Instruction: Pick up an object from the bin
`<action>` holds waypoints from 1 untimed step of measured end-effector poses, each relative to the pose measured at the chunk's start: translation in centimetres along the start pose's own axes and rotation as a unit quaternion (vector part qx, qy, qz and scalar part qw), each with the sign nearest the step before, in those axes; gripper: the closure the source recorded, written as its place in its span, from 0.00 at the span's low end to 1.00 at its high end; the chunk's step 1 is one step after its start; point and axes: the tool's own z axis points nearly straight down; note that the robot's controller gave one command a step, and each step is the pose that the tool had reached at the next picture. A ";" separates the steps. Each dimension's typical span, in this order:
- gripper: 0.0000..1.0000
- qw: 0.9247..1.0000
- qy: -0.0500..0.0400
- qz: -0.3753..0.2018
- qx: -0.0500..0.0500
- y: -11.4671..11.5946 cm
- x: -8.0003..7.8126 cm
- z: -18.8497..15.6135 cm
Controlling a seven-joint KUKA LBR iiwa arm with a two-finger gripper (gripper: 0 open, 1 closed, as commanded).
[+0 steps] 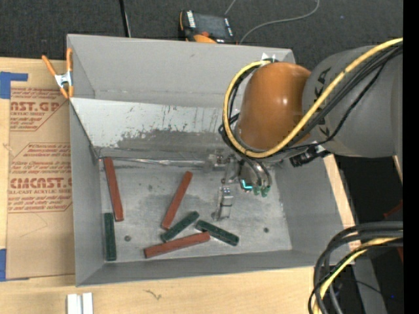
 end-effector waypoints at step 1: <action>0.00 0.999 -0.003 -0.042 0.000 0.9 5.1 11.0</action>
Offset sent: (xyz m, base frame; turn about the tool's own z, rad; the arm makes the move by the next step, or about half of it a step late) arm -0.0505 0.0083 -0.1060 -0.0850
